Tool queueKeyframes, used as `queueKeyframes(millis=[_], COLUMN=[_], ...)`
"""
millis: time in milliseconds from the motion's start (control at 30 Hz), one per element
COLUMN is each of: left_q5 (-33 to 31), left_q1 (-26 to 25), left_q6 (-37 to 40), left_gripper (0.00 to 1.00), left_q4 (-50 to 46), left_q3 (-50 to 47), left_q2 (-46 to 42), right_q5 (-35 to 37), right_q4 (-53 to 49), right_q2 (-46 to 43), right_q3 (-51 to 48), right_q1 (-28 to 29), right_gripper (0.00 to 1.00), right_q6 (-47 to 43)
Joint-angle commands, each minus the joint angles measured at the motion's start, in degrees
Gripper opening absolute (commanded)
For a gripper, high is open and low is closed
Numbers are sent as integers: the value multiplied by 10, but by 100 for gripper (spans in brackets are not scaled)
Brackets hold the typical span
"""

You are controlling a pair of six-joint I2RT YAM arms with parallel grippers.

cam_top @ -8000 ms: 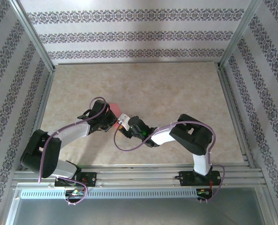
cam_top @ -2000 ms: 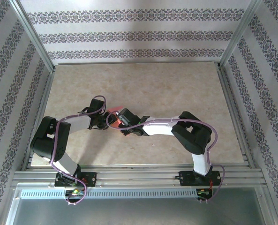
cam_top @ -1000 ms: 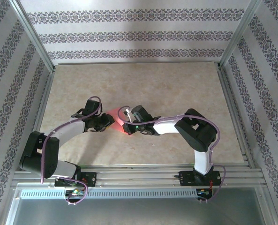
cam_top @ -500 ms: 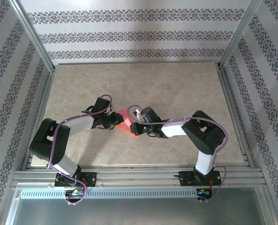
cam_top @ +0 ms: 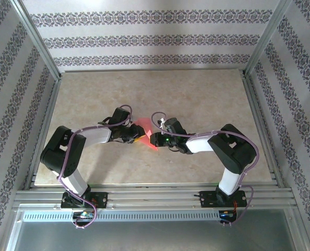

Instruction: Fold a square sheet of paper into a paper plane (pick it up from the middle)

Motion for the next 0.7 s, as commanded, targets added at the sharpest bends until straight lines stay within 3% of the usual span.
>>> queueKeyframes(millis=[0,400,667], left_q5=[10,9,-6], left_q1=[-7,-12,-14], left_q6=[-7,-1,24], left_gripper=[36,38,33], left_q4=[28,38,12], left_q3=[14,27,31], left_q2=[10,27,43], right_q5=[-32,-42,-46], right_q4=[30,30,36], right_q2=[17,42,46], right_q3=[-7,-6,-11], right_q1=[-5,-10,-16], right_gripper=[17,20,20], right_q6=[25,40,48])
